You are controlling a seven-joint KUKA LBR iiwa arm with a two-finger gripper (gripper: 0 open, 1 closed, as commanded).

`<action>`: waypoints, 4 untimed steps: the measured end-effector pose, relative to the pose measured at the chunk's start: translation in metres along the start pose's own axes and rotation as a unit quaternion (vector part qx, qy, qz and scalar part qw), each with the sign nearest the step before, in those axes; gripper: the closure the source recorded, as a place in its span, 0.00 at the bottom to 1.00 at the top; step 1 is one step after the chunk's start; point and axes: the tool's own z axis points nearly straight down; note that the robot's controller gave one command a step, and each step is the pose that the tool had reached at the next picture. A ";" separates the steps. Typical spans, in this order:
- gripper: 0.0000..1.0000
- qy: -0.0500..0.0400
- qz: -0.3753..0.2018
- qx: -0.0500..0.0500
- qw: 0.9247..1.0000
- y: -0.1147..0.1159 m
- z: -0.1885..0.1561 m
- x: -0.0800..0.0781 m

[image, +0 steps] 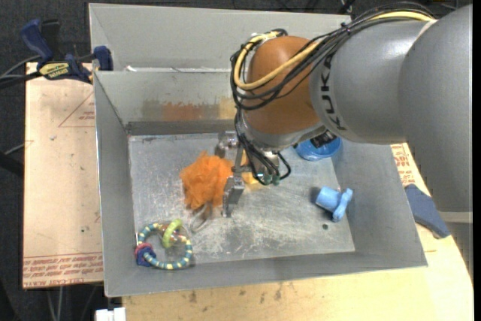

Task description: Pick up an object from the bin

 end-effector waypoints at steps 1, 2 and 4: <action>0.00 -0.004 0.001 0.000 1.000 0.000 -0.004 -0.002; 1.00 -0.005 -0.153 0.001 0.988 0.006 0.054 -0.050; 1.00 -0.010 -0.147 -0.003 0.989 -0.026 0.053 -0.043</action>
Offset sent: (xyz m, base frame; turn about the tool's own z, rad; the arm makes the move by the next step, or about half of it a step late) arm 0.0474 0.0070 -0.0586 -0.3112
